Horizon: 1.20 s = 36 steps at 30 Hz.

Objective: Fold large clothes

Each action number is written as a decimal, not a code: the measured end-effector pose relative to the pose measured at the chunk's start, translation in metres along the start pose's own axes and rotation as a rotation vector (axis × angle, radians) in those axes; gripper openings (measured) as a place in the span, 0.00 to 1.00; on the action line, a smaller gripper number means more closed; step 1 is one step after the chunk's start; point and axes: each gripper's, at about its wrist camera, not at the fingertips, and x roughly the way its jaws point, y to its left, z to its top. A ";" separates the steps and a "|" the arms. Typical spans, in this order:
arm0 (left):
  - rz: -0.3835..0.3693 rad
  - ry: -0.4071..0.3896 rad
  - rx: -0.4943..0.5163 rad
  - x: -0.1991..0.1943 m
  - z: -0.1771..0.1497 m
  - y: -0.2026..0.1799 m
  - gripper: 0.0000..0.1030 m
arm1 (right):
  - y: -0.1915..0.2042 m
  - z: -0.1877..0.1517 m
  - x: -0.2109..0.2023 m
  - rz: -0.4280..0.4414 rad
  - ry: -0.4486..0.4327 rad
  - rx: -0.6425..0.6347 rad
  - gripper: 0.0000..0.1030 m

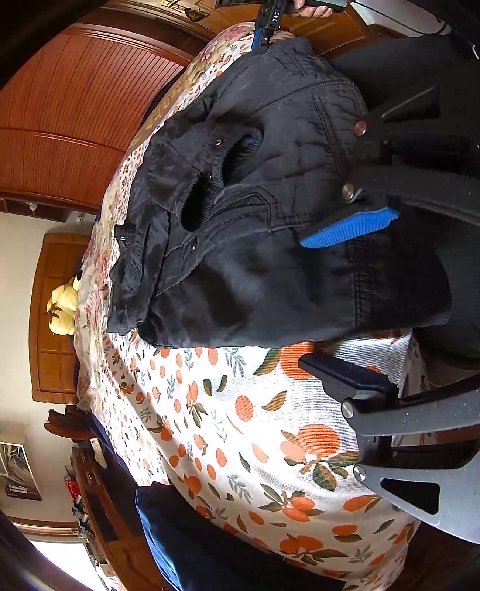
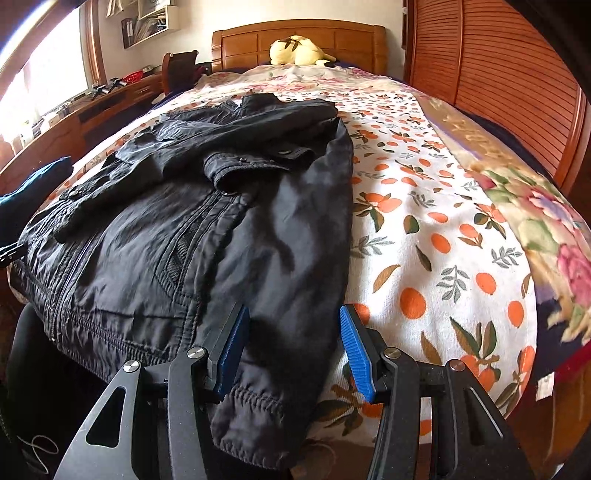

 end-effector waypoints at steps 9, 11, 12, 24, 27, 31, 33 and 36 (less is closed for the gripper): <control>-0.026 0.012 -0.020 -0.008 -0.014 0.003 0.46 | 0.001 -0.004 -0.003 0.029 0.012 0.004 0.51; -0.030 0.013 -0.021 -0.007 -0.017 0.003 0.44 | 0.003 -0.004 0.000 0.046 0.011 -0.001 0.42; -0.034 0.014 -0.019 -0.007 -0.017 0.003 0.38 | 0.005 -0.004 0.000 0.049 0.004 -0.007 0.38; -0.030 0.021 -0.017 -0.006 -0.014 0.002 0.25 | -0.006 -0.010 -0.003 0.080 -0.007 0.056 0.28; -0.030 0.025 -0.018 -0.005 -0.014 0.003 0.26 | -0.003 -0.012 -0.001 0.064 0.018 0.029 0.35; -0.023 0.028 -0.013 -0.004 -0.014 0.002 0.26 | 0.003 -0.013 0.003 0.047 0.036 -0.002 0.40; -0.022 0.026 -0.011 -0.004 -0.014 0.001 0.26 | 0.005 -0.010 0.005 0.046 0.040 -0.007 0.41; -0.030 0.031 -0.002 -0.005 -0.011 0.000 0.16 | 0.007 -0.007 0.005 0.064 0.031 -0.027 0.30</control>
